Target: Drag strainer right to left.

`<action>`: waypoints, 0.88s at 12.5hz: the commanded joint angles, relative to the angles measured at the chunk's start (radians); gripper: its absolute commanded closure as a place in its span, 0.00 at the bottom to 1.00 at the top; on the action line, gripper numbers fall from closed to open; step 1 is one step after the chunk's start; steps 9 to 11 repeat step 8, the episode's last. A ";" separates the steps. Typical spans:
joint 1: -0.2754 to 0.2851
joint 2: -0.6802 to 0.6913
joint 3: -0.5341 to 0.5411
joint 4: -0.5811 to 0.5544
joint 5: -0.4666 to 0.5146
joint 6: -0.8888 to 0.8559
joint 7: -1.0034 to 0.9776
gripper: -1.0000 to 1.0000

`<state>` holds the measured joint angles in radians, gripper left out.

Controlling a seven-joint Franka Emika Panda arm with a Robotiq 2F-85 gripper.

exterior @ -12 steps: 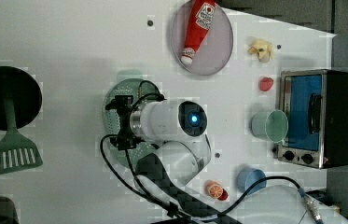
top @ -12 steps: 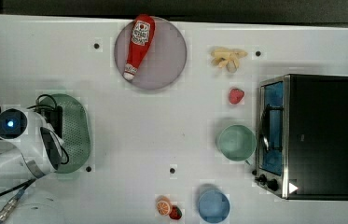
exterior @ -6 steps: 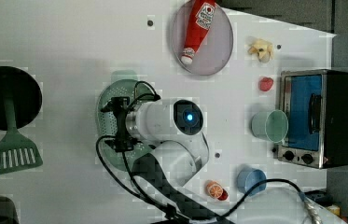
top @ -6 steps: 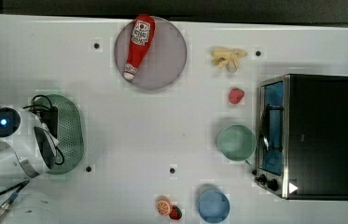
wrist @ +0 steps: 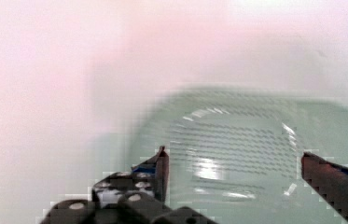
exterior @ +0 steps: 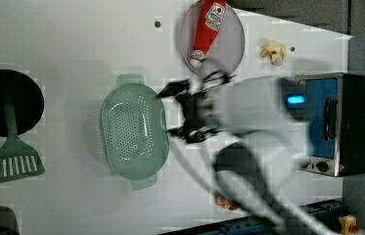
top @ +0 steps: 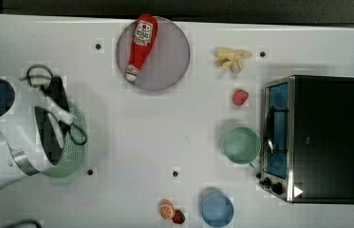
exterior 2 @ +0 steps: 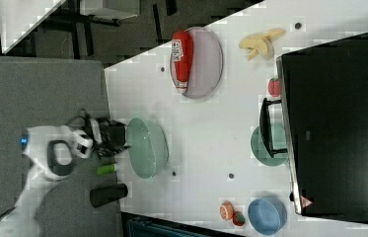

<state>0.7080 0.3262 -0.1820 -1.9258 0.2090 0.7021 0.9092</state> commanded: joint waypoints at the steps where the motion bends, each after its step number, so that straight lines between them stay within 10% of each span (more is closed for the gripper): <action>1: -0.065 -0.191 -0.156 0.040 -0.045 -0.096 -0.318 0.00; 7: -0.102 -0.393 -0.462 0.074 -0.248 -0.347 -0.899 0.00; 11: -0.104 -0.418 -0.491 0.074 -0.248 -0.388 -0.954 0.00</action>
